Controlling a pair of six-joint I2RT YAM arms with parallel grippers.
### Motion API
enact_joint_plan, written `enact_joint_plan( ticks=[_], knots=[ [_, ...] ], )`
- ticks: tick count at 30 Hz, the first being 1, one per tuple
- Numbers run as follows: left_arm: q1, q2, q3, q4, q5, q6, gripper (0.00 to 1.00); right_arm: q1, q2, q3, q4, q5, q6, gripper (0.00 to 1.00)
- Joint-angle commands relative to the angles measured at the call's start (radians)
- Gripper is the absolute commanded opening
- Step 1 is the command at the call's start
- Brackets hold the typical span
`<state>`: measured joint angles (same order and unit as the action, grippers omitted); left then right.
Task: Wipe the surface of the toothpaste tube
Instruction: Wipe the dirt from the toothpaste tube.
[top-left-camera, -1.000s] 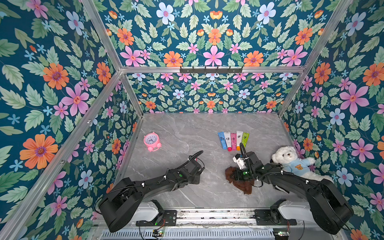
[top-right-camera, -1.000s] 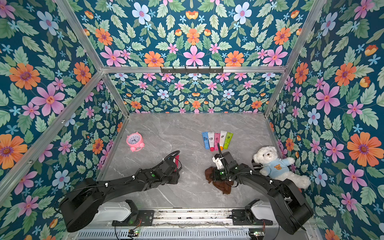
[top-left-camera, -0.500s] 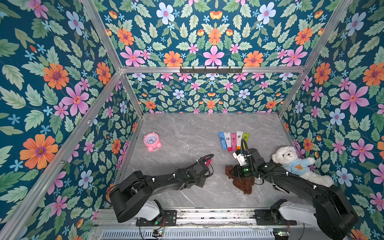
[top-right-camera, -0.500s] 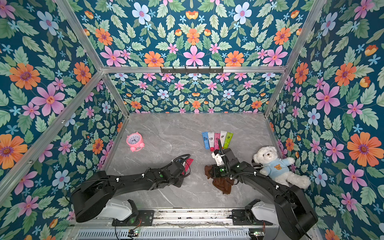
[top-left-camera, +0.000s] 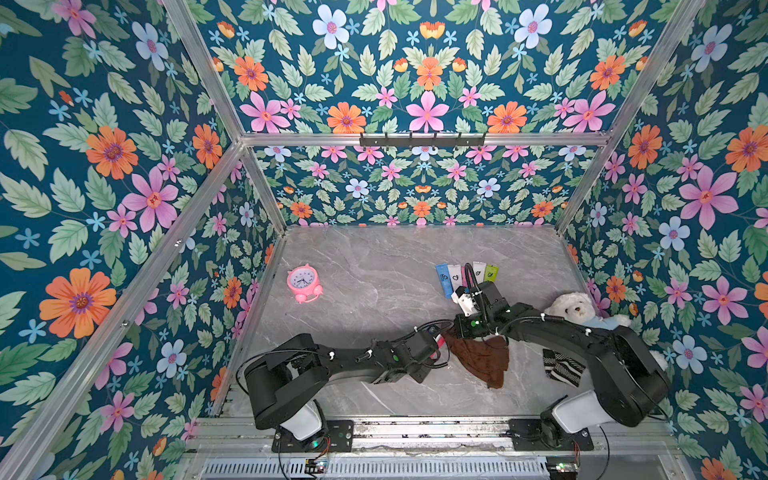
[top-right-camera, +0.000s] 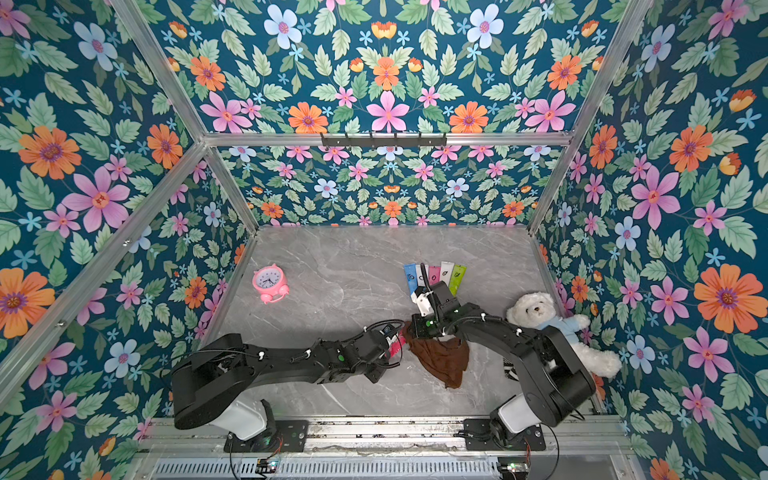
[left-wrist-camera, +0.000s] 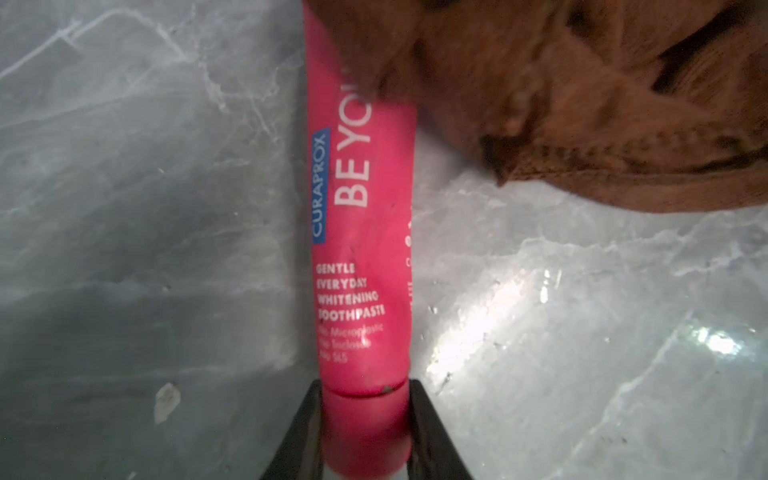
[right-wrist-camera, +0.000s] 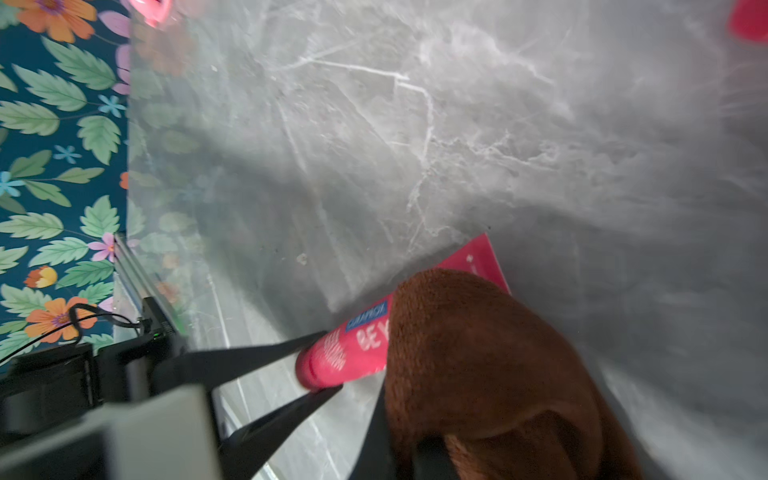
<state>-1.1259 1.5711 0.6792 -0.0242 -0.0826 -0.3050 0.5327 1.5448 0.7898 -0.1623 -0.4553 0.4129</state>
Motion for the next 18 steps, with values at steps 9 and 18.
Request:
enact_joint_plan(
  ticks=[9,18],
  knots=[
    [-0.014,0.001,-0.038,0.016,-0.021,0.009,0.00,0.002,0.071,-0.071,0.087,-0.052,0.012,0.00],
    [-0.014,0.001,-0.046,0.046,-0.016,0.015,0.00,0.156,0.023,-0.201,0.301,-0.139,0.186,0.00]
  ],
)
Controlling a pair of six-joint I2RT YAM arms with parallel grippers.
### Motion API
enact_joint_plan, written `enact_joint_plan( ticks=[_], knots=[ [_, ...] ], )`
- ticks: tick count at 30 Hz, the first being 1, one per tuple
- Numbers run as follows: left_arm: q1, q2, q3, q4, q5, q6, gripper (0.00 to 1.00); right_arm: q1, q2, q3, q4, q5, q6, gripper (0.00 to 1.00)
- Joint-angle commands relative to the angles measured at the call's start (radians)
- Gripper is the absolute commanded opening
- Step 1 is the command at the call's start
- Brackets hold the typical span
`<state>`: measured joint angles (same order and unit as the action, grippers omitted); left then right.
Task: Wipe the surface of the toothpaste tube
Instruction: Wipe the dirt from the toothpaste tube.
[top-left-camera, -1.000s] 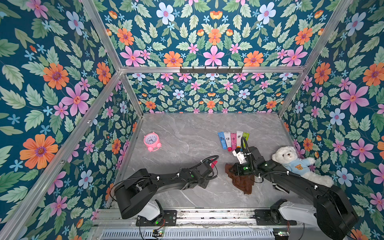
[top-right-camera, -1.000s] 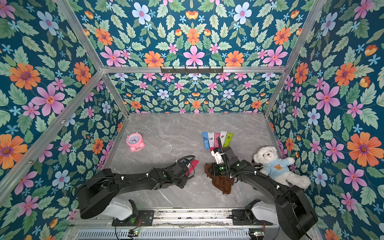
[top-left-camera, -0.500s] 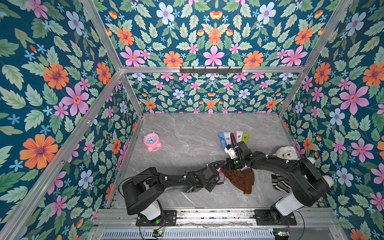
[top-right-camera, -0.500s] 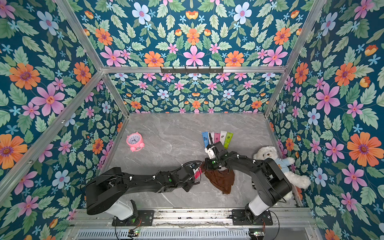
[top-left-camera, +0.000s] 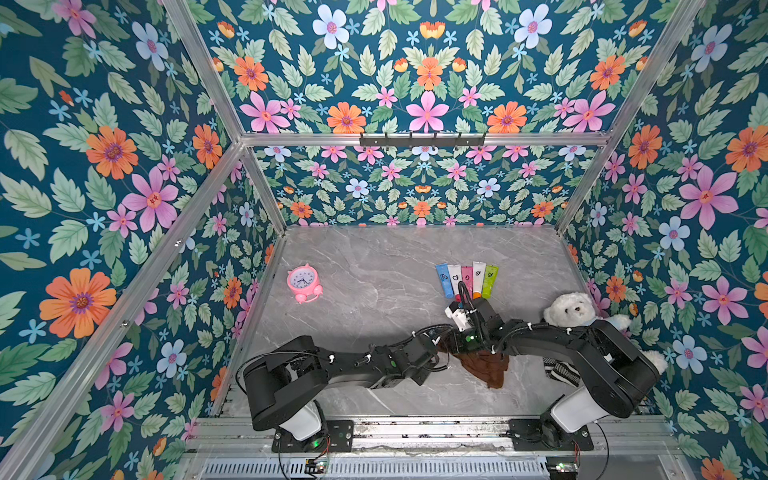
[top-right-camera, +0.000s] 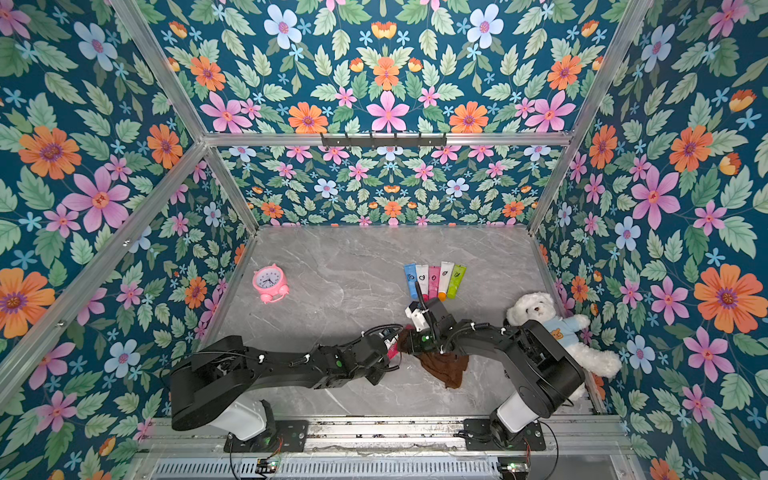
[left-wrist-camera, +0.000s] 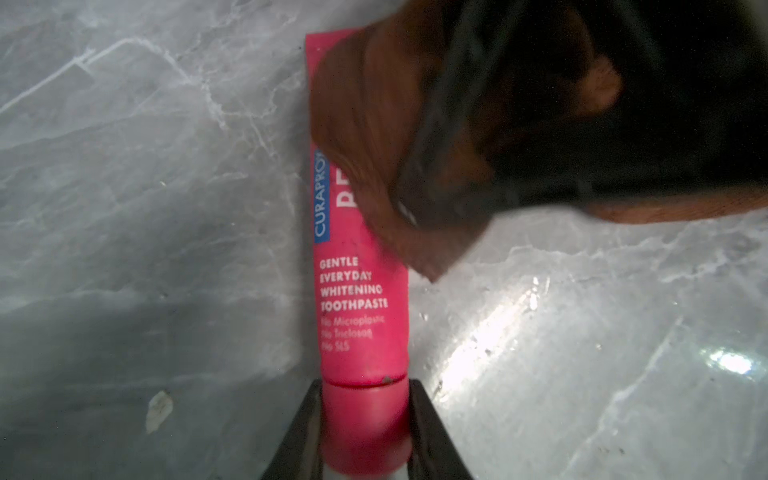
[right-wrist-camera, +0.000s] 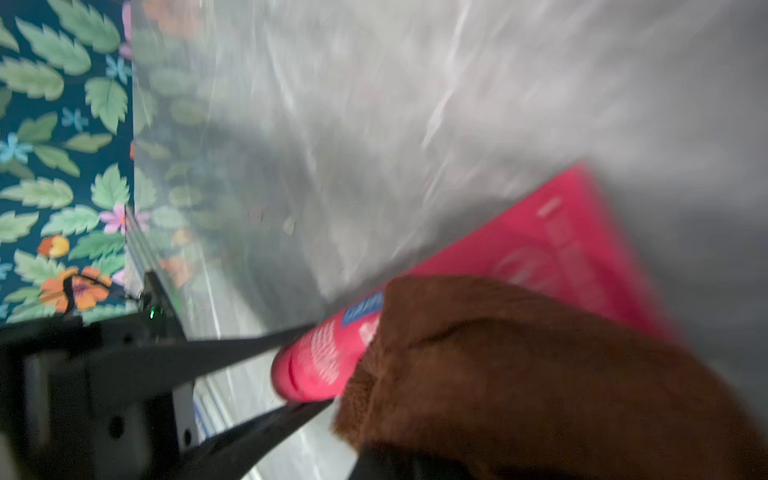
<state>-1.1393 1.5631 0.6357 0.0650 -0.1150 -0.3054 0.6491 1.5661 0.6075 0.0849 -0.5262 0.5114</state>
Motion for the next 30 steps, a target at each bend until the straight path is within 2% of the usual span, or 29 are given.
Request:
enact_joint_plan(
  ticks=[1,3,5,10,12,16,20,25,30],
  knots=[
    [0.000,0.009,-0.003,-0.044,0.015,0.017,0.00,0.055,0.008,-0.031,0.096,-0.083,0.116,0.00],
    [0.000,0.012,-0.002,-0.042,0.016,0.017,0.00,0.062,0.021,-0.052,0.151,-0.096,0.150,0.00],
    [0.000,0.008,-0.005,-0.042,0.017,0.021,0.00,0.043,0.015,-0.066,0.139,-0.047,0.147,0.00],
    [0.000,-0.004,-0.014,-0.036,0.034,0.021,0.00,-0.143,-0.027,-0.060,0.079,-0.034,0.085,0.00],
    [-0.001,-0.007,-0.022,-0.035,0.042,0.016,0.00,-0.180,-0.063,-0.024,0.007,-0.015,0.045,0.00],
    [-0.007,-0.010,-0.039,-0.024,0.048,0.001,0.00,-0.188,-0.099,0.050,-0.064,0.017,0.000,0.00],
    [-0.021,0.000,-0.036,-0.024,0.052,-0.008,0.00,-0.186,-0.051,0.078,-0.043,-0.007,-0.002,0.00],
    [-0.027,0.014,-0.028,-0.028,0.047,-0.009,0.00,-0.177,0.026,0.059,-0.028,0.009,-0.013,0.00],
    [-0.027,0.042,-0.007,-0.042,0.046,-0.011,0.00,-0.141,0.022,0.007,-0.034,0.038,-0.014,0.00]
  ],
)
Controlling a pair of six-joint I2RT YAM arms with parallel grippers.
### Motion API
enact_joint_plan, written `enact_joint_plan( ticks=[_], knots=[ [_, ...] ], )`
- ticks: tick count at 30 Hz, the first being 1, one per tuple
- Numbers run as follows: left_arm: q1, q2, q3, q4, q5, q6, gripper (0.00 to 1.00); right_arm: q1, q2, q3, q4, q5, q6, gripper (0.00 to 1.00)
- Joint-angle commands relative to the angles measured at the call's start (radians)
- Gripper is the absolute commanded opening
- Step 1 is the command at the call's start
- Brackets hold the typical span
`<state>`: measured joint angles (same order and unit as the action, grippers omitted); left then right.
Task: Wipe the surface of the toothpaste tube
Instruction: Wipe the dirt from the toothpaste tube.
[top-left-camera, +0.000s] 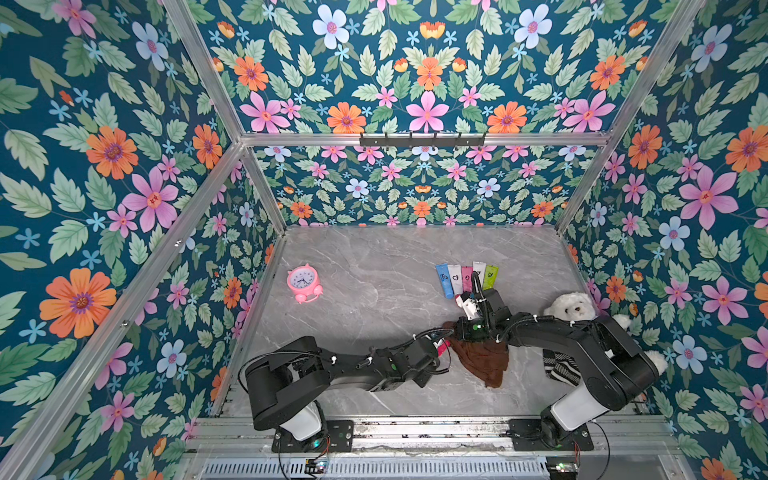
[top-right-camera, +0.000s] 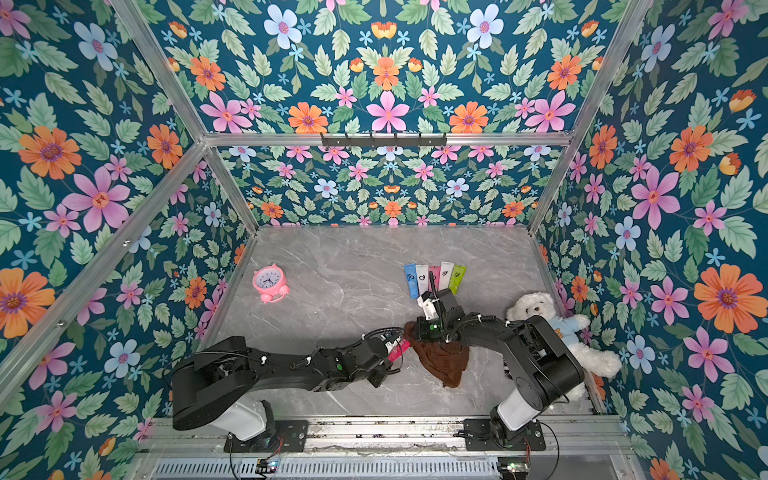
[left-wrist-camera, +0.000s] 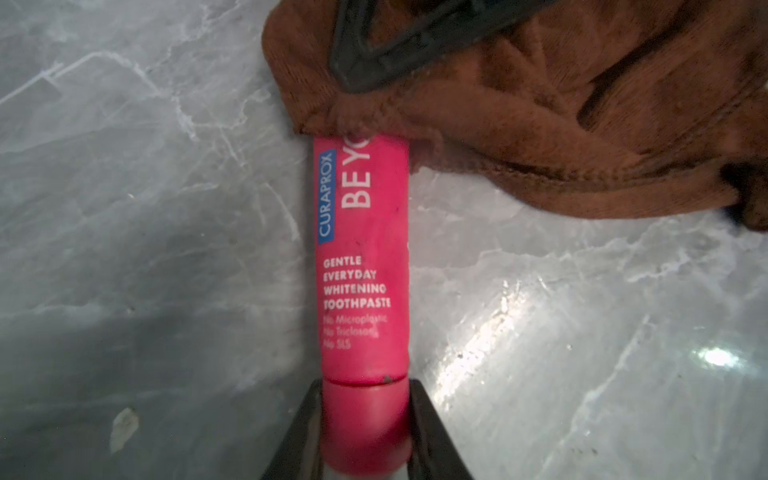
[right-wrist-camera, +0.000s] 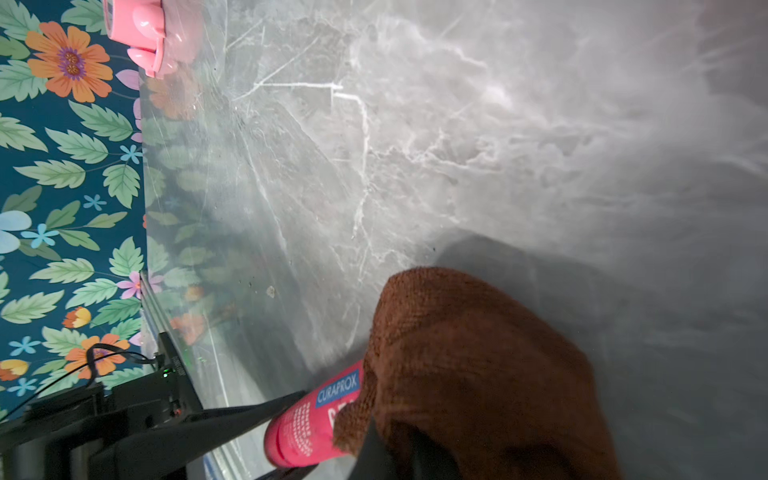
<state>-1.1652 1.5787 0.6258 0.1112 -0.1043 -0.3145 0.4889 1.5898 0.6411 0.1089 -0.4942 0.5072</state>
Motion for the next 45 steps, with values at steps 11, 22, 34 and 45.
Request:
enact_joint_plan(
  ticks=[11,22,34,45],
  knots=[
    [-0.001,0.041,0.009,-0.087,0.030,-0.008,0.00,0.186,-0.088,-0.177,0.090,-0.037,0.158,0.00],
    [-0.001,0.029,-0.007,-0.076,0.058,-0.005,0.00,-0.018,-0.049,-0.130,0.101,-0.054,0.110,0.00],
    [-0.003,0.048,-0.013,-0.061,0.074,-0.009,0.00,-0.068,-0.086,-0.044,0.019,-0.087,0.071,0.00],
    [-0.004,0.058,-0.001,-0.065,0.059,-0.006,0.00,0.012,0.003,-0.176,0.178,-0.094,0.133,0.00]
  ],
)
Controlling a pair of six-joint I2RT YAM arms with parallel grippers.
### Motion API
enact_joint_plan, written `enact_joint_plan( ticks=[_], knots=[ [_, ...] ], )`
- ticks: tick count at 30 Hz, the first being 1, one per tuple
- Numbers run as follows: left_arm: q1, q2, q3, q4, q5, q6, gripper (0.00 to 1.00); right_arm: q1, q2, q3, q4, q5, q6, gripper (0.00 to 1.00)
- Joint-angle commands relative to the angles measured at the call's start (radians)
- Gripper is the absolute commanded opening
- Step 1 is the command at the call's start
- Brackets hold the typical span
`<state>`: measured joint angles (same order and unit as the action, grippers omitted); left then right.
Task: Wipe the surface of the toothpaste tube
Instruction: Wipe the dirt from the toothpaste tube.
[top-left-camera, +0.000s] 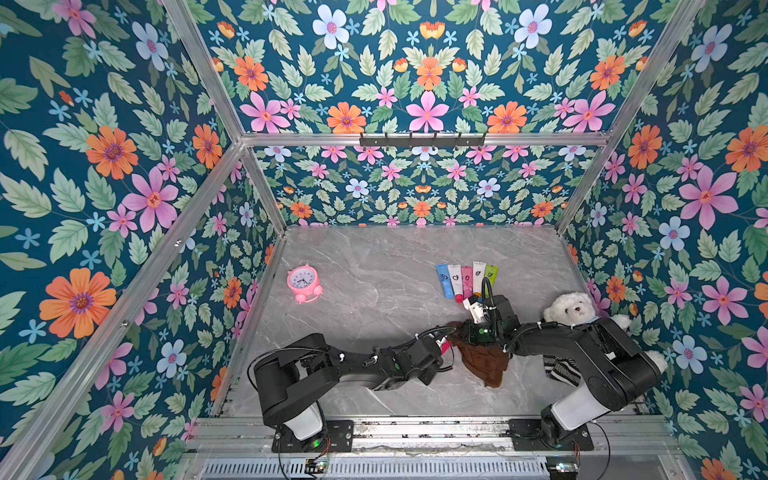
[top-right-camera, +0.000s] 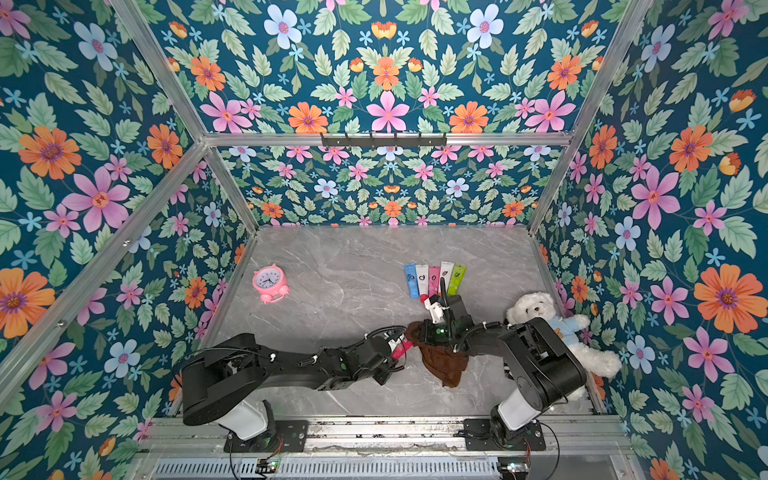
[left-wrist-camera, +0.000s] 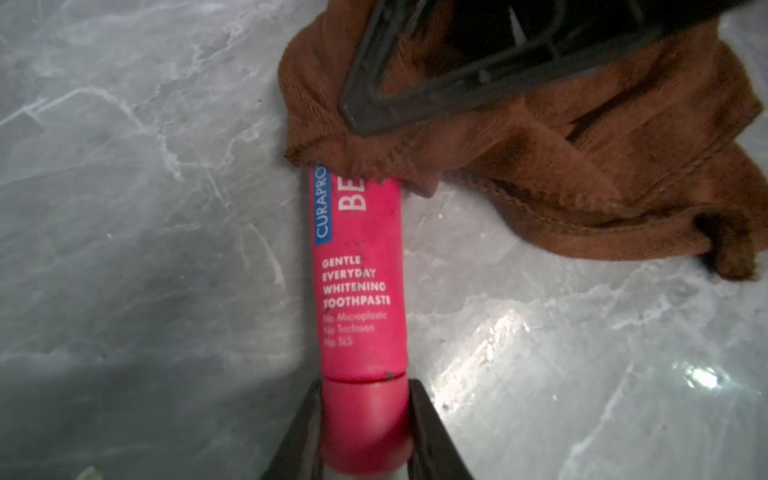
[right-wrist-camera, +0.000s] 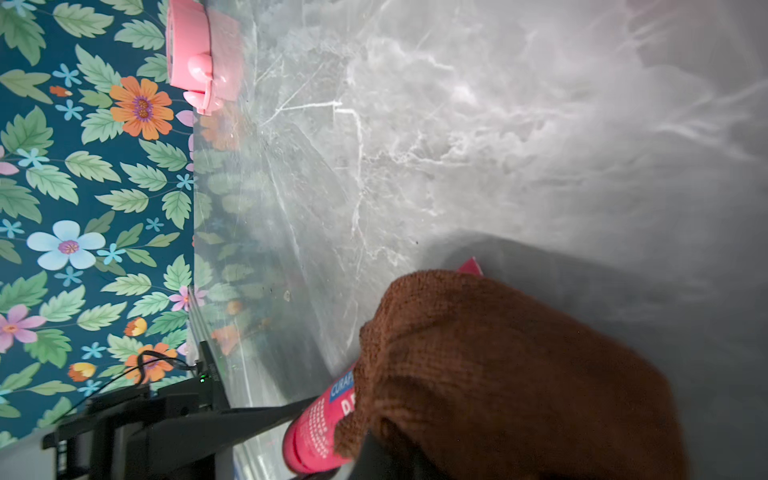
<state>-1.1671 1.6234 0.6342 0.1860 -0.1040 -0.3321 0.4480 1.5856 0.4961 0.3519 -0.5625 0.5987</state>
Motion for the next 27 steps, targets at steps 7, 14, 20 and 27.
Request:
enact_joint_plan(
  ticks=[7,14,20,27],
  knots=[
    [-0.002,0.015,-0.007,-0.140,0.055,0.010,0.00,0.224,-0.035,-0.074,0.001,-0.004,0.156,0.00],
    [-0.003,0.012,-0.014,-0.130,0.061,0.014,0.00,0.070,-0.023,-0.105,-0.033,0.004,0.093,0.00],
    [-0.003,-0.016,-0.035,-0.119,0.054,0.009,0.00,-0.068,-0.017,-0.008,-0.200,0.053,-0.043,0.00],
    [-0.003,-0.003,-0.026,-0.123,0.050,0.008,0.00,-0.048,0.014,-0.037,-0.101,-0.044,0.002,0.00]
  ],
)
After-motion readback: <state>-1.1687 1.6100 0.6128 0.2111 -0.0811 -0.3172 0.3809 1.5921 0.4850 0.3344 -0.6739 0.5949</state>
